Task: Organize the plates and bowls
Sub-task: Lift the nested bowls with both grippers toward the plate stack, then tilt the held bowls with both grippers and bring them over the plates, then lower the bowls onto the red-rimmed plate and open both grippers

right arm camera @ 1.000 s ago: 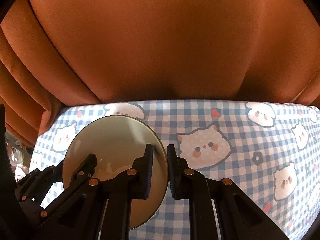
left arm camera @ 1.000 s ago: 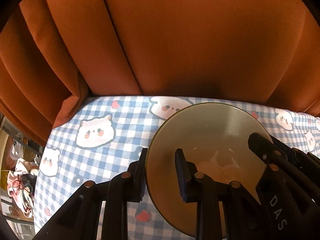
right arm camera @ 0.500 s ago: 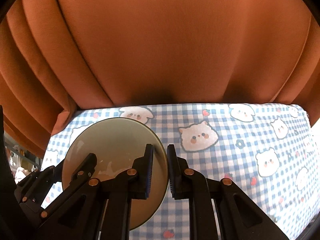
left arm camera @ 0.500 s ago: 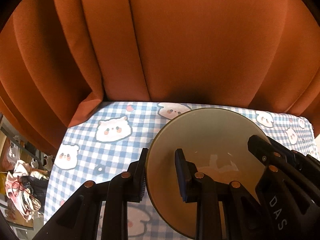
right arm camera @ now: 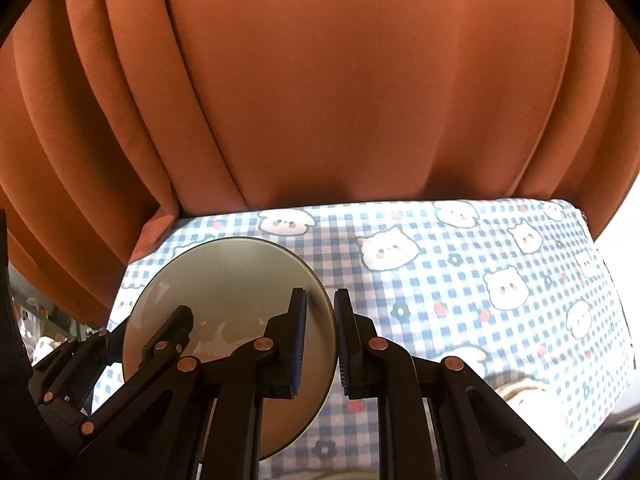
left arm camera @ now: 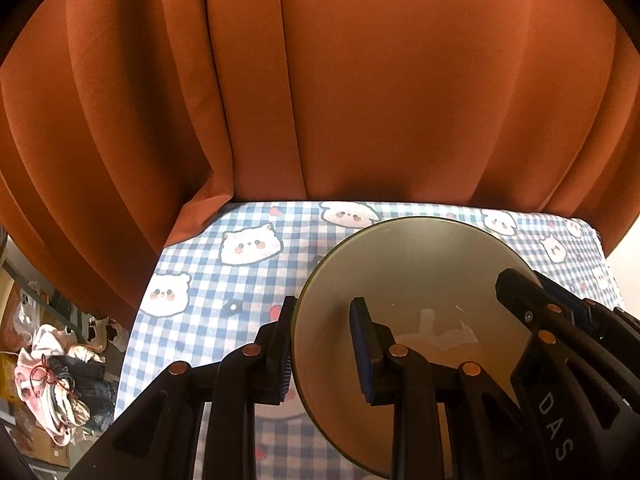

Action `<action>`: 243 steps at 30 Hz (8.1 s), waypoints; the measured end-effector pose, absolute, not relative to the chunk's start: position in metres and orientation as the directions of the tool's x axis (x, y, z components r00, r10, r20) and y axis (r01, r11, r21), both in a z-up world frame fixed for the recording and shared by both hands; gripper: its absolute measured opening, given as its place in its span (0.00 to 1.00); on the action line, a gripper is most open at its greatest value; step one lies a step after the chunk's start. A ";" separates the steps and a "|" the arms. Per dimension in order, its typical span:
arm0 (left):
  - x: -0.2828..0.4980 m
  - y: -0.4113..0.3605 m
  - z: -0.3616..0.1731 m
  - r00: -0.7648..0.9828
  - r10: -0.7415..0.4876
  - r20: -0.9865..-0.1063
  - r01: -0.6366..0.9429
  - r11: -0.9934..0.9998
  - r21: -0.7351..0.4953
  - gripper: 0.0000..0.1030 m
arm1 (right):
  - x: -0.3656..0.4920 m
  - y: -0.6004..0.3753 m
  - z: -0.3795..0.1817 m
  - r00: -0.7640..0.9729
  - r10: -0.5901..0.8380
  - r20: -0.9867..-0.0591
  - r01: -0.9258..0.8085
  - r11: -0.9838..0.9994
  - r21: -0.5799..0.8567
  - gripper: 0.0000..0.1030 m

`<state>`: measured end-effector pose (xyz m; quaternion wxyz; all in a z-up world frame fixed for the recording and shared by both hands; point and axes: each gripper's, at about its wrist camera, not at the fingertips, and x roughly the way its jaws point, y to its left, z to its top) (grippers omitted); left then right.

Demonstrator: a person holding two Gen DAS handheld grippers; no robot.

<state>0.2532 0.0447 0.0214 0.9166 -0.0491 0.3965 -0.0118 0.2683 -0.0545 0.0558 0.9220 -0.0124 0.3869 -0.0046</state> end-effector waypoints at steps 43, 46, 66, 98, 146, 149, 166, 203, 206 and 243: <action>0.139 -0.033 -0.060 0.546 -0.106 -0.831 0.072 0.994 -0.079 0.24 | 0.125 -0.134 -0.034 0.558 -0.076 -0.826 0.089 0.996 -0.032 0.17; 0.141 -0.033 -0.063 0.543 -0.095 -0.835 0.054 0.996 -0.078 0.24 | 0.129 -0.135 -0.037 0.554 -0.065 -0.830 0.073 0.997 -0.029 0.17; 0.148 -0.033 -0.081 0.505 -0.085 -0.859 0.001 0.995 -0.098 0.24 | 0.142 -0.133 -0.051 0.563 -0.044 -0.825 -0.014 0.998 -0.063 0.17; 0.148 -0.022 -0.108 0.379 -0.368 -0.849 0.187 0.929 -0.320 0.47 | 0.104 -0.137 -0.055 0.499 -0.200 -0.843 0.270 0.961 -0.068 0.59; 0.131 -0.039 -0.087 0.383 -0.129 -0.915 -0.072 0.983 -0.169 0.41 | 0.148 -0.169 -0.091 0.385 0.248 -0.889 -0.022 0.966 0.259 0.30; 0.129 -0.032 -0.076 0.403 -0.144 -0.904 -0.043 0.983 -0.176 0.41 | 0.143 -0.165 -0.081 0.407 0.229 -0.884 -0.002 0.968 0.250 0.30; 0.110 -0.010 -0.034 0.474 -0.223 -0.852 0.098 0.975 -0.201 0.41 | 0.106 -0.138 -0.031 0.511 0.139 -0.848 0.101 0.970 0.220 0.30; 0.106 -0.216 -0.032 0.514 -0.191 -0.836 -0.034 0.970 -0.242 0.41 | 0.121 -0.342 -0.024 0.523 0.168 -0.836 -0.028 0.983 0.180 0.30; 0.105 -0.225 -0.038 0.503 -0.189 -0.844 -0.046 0.969 -0.244 0.41 | 0.122 -0.352 -0.028 0.513 0.167 -0.842 -0.034 0.984 0.175 0.30; 0.117 -0.252 -0.058 0.494 -0.043 -0.868 -0.114 0.987 -0.113 0.46 | 0.150 -0.385 -0.062 0.435 0.310 -0.845 -0.081 0.949 0.306 0.36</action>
